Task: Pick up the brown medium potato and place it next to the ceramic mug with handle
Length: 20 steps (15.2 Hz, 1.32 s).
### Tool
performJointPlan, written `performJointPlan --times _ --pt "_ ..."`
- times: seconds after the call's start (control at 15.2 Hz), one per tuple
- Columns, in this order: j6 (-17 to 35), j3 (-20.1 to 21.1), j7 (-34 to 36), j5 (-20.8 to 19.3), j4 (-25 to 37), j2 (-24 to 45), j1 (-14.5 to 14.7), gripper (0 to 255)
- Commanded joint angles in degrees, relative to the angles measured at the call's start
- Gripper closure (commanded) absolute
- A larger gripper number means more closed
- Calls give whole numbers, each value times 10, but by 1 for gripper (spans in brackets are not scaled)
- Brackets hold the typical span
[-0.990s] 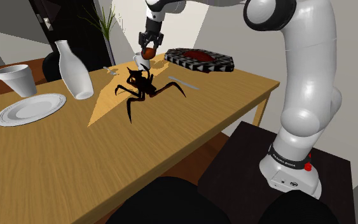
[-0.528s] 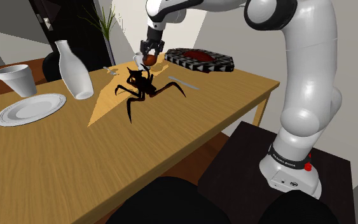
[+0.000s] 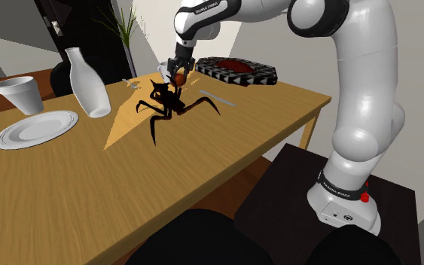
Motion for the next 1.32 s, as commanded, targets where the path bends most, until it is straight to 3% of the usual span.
performJointPlan --times 0.0,0.53,0.59,0.92,1.25 --pt "16 0 -2 1 -15 0 -1 255" --pt "20 0 -3 1 -18 1 -1 255" --pt "20 0 -3 1 -18 1 -1 0" --pt "20 0 -3 1 -18 1 -1 0" --pt "-31 1 -7 9 -9 -39 -10 0"
